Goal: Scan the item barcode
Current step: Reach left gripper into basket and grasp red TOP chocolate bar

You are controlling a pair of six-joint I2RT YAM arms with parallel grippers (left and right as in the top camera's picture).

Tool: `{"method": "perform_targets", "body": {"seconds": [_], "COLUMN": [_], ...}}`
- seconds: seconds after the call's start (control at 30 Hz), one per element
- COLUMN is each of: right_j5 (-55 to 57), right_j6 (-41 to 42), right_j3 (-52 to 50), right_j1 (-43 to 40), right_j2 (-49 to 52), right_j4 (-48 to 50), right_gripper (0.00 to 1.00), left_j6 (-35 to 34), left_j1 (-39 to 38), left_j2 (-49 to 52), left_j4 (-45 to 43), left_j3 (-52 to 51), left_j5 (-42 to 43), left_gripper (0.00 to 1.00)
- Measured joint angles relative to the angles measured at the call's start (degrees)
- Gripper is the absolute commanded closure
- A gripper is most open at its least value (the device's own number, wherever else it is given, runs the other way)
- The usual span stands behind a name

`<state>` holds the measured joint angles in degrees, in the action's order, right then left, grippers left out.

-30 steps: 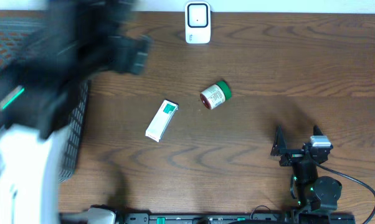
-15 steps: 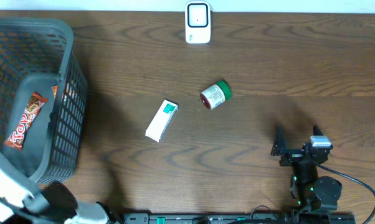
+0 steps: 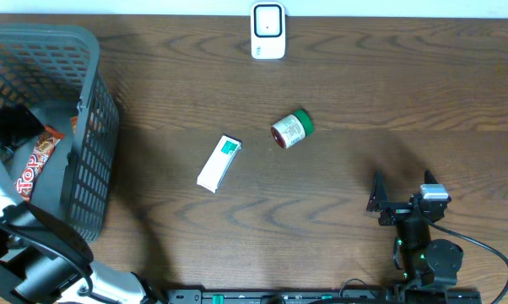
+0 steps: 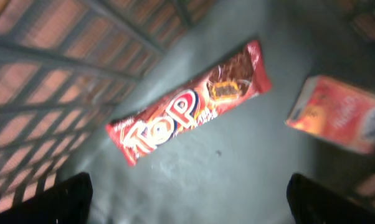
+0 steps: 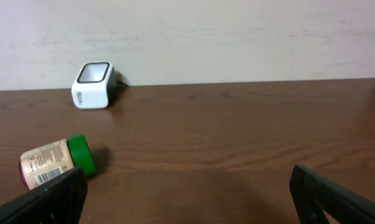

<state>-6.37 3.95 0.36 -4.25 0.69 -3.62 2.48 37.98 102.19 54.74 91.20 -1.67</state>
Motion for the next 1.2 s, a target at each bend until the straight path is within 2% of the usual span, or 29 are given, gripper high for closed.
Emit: {"method": "perform_targets", "body": {"seconds": [0.23,0.4,0.53,0.6,0.87,1.03,1.07,1.2], "right_j5": [0.0,0.0,0.0,0.0,0.0,0.0,0.0,0.0], "right_j6": [0.0,0.0,0.0,0.0,0.0,0.0,0.0,0.0], "right_j3": [0.0,0.0,0.0,0.0,0.0,0.0,0.0,0.0], "right_j1": [0.0,0.0,0.0,0.0,0.0,0.0,0.0,0.0], "right_j2": [0.0,0.0,0.0,0.0,0.0,0.0,0.0,0.0], "right_j4": [0.0,0.0,0.0,0.0,0.0,0.0,0.0,0.0], "right_gripper": [0.01,0.01,0.01,0.01,0.01,0.01,0.01,0.01], "left_j6": [14.8,19.9,21.4,21.8,22.0,22.0,22.0,21.9], "left_j1": [0.0,0.0,0.0,0.0,0.0,0.0,0.0,0.0], "left_j2": [0.2,0.2,0.4,1.0,10.0,10.9,11.0,12.2], "left_j4": [-11.8,-18.0,-21.1,-22.0,-23.3,-24.7,-24.8,-25.2], "left_j3": [-10.3,-12.5,-13.1,-13.1,-13.2,-13.1,-13.0,-12.1], "left_j5": [0.0,-0.2,-0.2,-0.2,-0.2,0.2,0.2,1.2], "left_gripper": [0.02,0.02,0.00,0.02,0.02,0.02,0.06,0.40]}}
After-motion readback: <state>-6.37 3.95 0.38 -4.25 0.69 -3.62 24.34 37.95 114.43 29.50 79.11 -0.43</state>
